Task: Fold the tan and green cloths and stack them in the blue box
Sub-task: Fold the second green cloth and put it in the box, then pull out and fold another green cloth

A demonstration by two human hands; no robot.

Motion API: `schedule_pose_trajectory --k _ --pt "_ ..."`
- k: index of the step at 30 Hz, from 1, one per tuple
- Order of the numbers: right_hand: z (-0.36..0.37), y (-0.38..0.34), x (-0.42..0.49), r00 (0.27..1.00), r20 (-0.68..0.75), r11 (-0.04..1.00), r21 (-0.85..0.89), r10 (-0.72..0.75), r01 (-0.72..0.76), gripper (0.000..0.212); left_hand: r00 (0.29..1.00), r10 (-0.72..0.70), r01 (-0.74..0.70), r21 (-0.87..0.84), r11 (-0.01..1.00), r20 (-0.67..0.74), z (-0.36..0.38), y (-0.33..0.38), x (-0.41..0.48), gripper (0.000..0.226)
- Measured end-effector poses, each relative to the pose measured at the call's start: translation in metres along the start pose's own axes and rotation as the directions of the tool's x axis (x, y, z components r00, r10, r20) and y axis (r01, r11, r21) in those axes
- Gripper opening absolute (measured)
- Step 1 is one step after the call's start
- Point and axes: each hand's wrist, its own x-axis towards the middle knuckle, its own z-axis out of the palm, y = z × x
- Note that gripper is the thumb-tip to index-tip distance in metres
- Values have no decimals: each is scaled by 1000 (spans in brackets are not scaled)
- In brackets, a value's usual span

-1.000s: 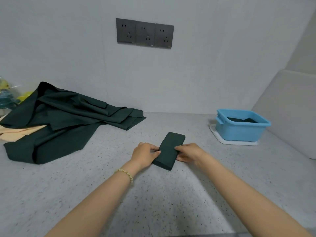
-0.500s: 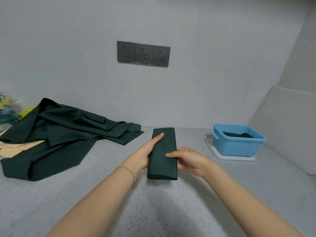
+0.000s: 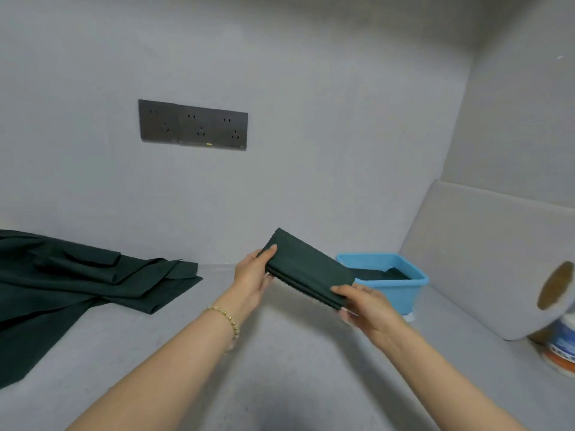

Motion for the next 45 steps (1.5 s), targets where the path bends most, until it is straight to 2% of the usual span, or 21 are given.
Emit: schedule_pose_trajectory --k 2,4,7,8,10,12,14,16,19,22,25,30,32,34,36,37,39,41,43,45 --pt "-36 -29 21 980 -119 985 -83 -162 153 18 998 -12 -2 235 972 58 17 -4 14 30" --pt "-65 -53 42 931 -175 932 -238 -319 274 24 994 14 -60 445 894 105 41 -11 25 35" --pt "-104 -76 79 845 -201 760 -571 -496 311 31 975 82 -191 603 774 204 84 -27 46 47" --pt "-116 -81 93 825 -188 690 -662 -533 294 34 963 121 -255 675 692 239 100 -36 56 50" --pt "-133 -81 116 820 -125 550 -796 -559 254 40 929 195 -368 845 389 315 122 -53 74 53" --pt "-146 -74 136 850 -44 364 -914 -526 178 40 899 211 -407 910 77 384 135 -66 86 54" --pt "-155 -69 152 897 14 165 -982 -441 96 35 886 183 -410 904 -119 426 148 -74 99 51" --pt "-157 -67 166 933 52 30 -997 -357 67 31 883 143 -398 875 -276 447 158 -80 112 48" --pt "-157 -64 181 957 86 -104 -993 -279 59 31 892 62 -361 787 -500 448 170 -90 123 40" --pt "-155 -61 189 985 82 -225 -973 -153 46 27 898 26 -322 697 -641 439 179 -100 130 27" --pt "-149 -60 192 988 98 -321 -946 -120 55 24 911 20 -287 668 -687 412 182 -103 133 28" --pt "-141 -53 197 985 118 -471 -881 -125 46 31 913 -15 -279 597 -752 407 187 -115 134 24" --pt "-138 -50 200 987 105 -496 -868 -121 31 31 913 -45 -281 542 -792 406 187 -121 131 24" --pt "-135 -49 200 988 88 -477 -879 -130 15 33 915 -60 -276 509 -815 399 187 -125 129 23" --pt "-133 -55 196 980 82 -413 -911 -179 0 36 907 -45 -293 552 -781 418 184 -123 126 22" --pt "-133 -57 192 971 89 -367 -930 -221 1 37 895 -16 -317 612 -725 445 180 -121 123 25" --pt "-129 -64 180 934 113 -267 -964 -339 20 38 859 96 -379 750 -542 503 163 -110 116 39" --pt "-122 -64 164 880 152 -127 -986 -451 105 38 833 194 -433 830 -352 518 133 -99 107 50" --pt "-108 -55 148 820 198 26 -968 -537 251 41 849 214 -418 862 -286 483 93 -89 96 59" --pt "-89 -43 133 767 255 124 -909 -589 397 41 876 225 -351 885 -307 426 46 -79 86 63"
